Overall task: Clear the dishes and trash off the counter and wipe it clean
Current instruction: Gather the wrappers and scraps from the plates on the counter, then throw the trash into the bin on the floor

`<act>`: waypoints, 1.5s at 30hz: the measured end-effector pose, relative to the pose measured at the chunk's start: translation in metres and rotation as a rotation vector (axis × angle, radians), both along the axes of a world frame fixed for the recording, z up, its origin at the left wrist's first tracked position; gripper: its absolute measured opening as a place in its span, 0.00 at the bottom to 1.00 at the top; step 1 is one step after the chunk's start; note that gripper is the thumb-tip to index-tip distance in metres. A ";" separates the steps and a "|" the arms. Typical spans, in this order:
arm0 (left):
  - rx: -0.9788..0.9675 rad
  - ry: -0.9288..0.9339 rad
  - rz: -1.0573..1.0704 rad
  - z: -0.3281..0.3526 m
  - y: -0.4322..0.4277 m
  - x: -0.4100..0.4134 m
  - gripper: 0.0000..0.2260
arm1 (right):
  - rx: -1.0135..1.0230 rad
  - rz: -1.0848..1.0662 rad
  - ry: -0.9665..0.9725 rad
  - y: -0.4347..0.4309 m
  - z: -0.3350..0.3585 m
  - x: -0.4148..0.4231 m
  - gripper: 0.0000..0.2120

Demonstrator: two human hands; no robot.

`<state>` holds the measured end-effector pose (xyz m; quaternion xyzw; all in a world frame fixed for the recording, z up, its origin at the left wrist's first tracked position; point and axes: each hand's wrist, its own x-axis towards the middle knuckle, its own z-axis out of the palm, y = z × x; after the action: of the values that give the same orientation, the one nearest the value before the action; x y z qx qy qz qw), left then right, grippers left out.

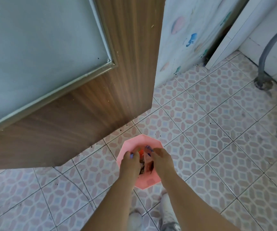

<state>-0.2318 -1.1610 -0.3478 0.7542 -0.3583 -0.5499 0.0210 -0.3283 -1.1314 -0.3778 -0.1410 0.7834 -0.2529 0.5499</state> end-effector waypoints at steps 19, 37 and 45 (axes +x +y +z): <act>-0.222 0.126 -0.333 0.258 0.061 -0.024 0.14 | -0.207 -0.332 0.149 0.112 0.272 -0.033 0.18; -0.276 0.404 -0.835 0.365 0.260 -0.244 0.20 | -0.416 -0.925 0.346 0.342 0.384 -0.199 0.13; -0.271 0.521 -1.032 0.377 0.389 -0.330 0.20 | -0.385 -1.101 0.445 0.473 0.388 -0.262 0.14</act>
<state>-0.5623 -0.7719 0.0292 0.3130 -0.7288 -0.6055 -0.0657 -0.5904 -0.6580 0.0102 0.1376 0.7772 -0.6007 0.1271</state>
